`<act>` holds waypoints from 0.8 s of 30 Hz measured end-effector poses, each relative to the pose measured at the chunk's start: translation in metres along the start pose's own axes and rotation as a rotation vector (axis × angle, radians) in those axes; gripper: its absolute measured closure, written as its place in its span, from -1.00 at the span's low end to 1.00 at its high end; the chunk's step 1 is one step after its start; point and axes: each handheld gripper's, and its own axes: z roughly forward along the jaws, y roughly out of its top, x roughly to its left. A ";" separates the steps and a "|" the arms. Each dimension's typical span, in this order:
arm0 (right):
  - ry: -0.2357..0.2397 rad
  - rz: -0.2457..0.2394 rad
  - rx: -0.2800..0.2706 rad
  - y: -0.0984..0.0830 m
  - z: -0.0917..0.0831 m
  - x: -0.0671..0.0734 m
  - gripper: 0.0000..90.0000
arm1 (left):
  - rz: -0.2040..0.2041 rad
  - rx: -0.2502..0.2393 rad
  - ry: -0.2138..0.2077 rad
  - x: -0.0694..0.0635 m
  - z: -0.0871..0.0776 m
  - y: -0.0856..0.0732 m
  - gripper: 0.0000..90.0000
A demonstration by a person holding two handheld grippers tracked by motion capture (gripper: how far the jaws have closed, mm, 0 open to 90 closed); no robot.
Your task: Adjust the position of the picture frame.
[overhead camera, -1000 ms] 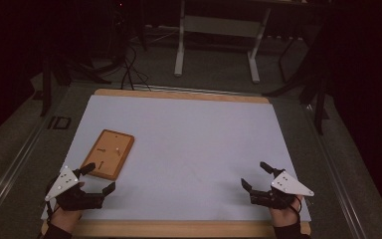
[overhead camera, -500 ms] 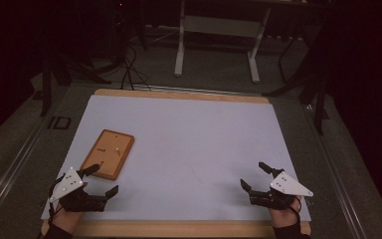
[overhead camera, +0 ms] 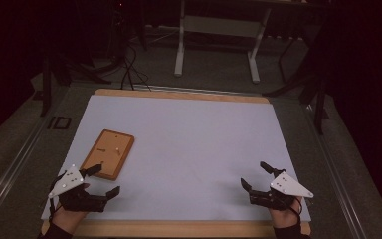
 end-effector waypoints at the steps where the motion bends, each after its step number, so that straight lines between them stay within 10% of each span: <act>1: 0.005 0.003 -0.004 0.000 0.000 0.000 -0.70 | 0.009 0.006 -0.002 0.000 0.000 0.001 -0.99; 11: 0.031 0.015 -0.007 0.000 0.002 0.001 -0.72 | 0.076 -0.005 0.000 -0.001 -0.004 0.023 -0.99; 24: 0.044 0.032 -0.010 0.000 0.004 0.001 -0.72 | 0.055 -0.010 0.050 0.023 -0.001 0.042 -0.99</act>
